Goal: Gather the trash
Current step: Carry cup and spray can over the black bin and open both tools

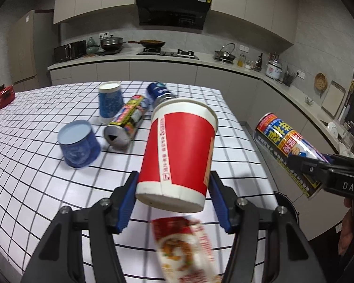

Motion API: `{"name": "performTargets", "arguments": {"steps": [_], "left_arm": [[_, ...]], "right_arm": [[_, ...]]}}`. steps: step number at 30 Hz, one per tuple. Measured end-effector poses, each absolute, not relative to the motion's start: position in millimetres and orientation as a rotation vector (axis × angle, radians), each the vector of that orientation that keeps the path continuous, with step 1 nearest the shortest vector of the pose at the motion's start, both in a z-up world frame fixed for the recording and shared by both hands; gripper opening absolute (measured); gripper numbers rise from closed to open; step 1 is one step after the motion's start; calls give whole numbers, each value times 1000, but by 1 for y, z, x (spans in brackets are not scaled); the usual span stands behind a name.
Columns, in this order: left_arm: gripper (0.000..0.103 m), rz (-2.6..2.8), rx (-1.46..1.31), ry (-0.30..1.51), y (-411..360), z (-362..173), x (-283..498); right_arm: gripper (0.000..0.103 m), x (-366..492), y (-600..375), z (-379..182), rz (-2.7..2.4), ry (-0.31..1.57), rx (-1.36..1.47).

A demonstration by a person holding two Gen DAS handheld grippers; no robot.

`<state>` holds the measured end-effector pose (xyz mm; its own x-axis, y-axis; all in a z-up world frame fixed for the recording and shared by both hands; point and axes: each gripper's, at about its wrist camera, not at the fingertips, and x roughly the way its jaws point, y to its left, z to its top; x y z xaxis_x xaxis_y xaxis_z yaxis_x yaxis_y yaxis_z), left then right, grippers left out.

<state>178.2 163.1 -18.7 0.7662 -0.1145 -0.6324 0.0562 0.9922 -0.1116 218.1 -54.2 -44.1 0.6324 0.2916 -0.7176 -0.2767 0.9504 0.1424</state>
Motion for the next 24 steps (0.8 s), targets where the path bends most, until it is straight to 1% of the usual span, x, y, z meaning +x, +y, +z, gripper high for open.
{"name": "performTargets", "arguments": {"steps": [9,13,24], "left_arm": [[59,-161,-67,686,112,-14,179],[59,-216,-47,689,77,-14,181],[59,-343,-8,736,-13,-31,182]], "right_arm": [[55,205,-117,-37,249,809,44],[55,199,-147,-37,212,812,55],[55,183,-236,-63,112,862,71]]}}
